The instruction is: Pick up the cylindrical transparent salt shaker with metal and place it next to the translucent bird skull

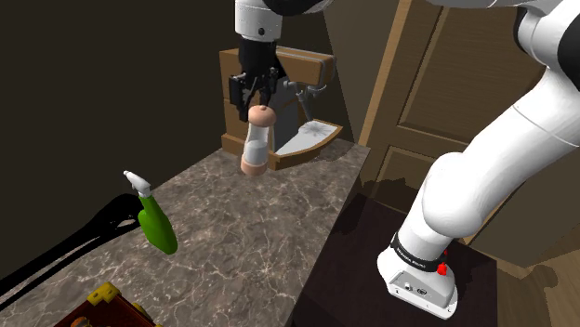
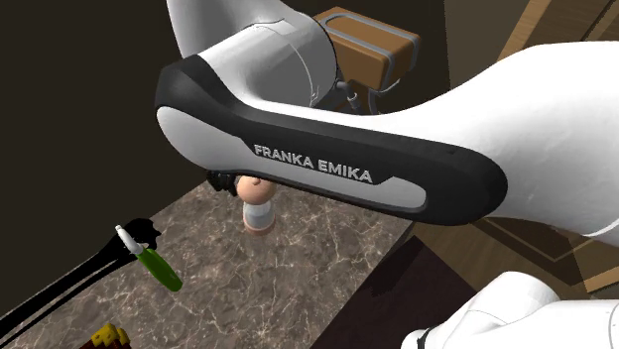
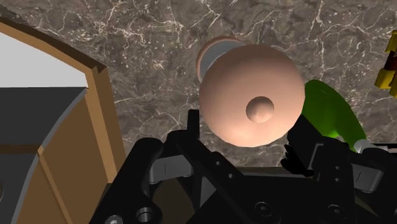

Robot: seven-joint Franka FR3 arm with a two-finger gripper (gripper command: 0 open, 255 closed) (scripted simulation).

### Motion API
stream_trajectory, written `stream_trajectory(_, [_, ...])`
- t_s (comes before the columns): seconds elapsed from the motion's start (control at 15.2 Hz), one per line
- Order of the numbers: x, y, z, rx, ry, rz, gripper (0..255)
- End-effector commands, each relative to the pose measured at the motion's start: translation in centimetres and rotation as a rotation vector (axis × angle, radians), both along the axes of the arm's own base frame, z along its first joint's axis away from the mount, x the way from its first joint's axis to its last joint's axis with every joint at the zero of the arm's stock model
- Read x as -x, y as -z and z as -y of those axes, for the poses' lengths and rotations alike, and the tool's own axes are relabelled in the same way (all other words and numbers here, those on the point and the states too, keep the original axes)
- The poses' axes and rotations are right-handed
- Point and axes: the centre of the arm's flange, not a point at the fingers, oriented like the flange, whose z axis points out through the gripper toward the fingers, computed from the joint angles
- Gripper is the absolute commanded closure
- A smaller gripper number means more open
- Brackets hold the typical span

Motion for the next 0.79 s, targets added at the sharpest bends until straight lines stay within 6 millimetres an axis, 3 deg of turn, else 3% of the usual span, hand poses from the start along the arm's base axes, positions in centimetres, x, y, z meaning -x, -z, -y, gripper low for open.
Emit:
stream_trajectory(0.0, [-0.1, -1.1, 0.0, 0.0, 0.0, 0.0, 255])
stream_trajectory(0.73, [-0.1, -6.9, 0.0, 0.0, 0.0, 0.0, 255])
